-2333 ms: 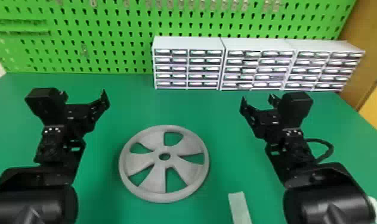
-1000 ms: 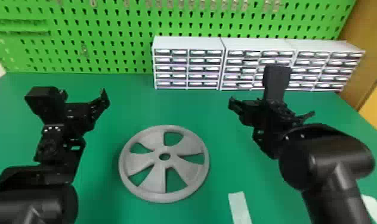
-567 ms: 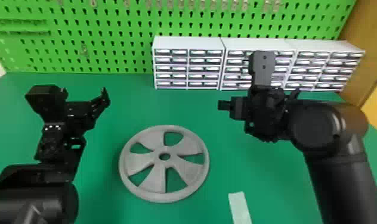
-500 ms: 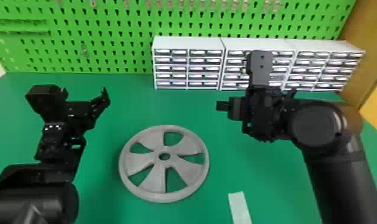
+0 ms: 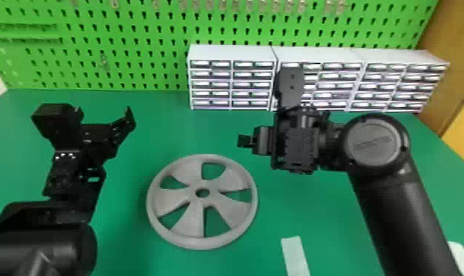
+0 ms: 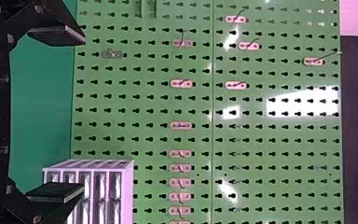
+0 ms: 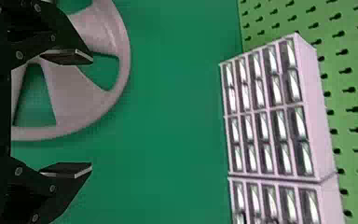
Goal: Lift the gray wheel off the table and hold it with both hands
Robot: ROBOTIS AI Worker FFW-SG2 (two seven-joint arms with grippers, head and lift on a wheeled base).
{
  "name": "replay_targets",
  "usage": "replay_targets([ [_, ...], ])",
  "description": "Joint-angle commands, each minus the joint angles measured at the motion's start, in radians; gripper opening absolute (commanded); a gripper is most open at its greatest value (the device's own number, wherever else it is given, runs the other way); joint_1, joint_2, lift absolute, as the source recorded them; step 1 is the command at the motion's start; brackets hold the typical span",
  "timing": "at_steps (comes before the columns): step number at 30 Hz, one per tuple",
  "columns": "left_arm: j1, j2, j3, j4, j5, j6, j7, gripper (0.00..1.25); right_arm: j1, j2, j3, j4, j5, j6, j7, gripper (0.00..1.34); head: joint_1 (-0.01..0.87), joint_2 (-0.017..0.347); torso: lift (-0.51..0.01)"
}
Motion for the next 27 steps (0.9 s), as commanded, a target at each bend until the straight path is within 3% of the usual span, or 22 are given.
replay_targets([
  [1,-0.002,0.000,0.000,0.000,0.000,0.000,0.000,1.07,-0.013,0.004,0.007,0.061,-0.044,-0.009,0.000,0.89,0.711,0.015,-0.098],
  [9,-0.002,0.000,0.000,0.000,0.000,0.000,0.000,1.07,-0.042,0.004,0.006,0.175,-0.115,-0.005,0.001,0.88,0.711,0.015,-0.098],
  [27,-0.005,0.000,-0.002,0.000,0.000,0.001,0.000,1.07,-0.076,-0.002,0.046,0.304,-0.107,0.001,0.001,0.87,0.711,0.015,-0.098],
])
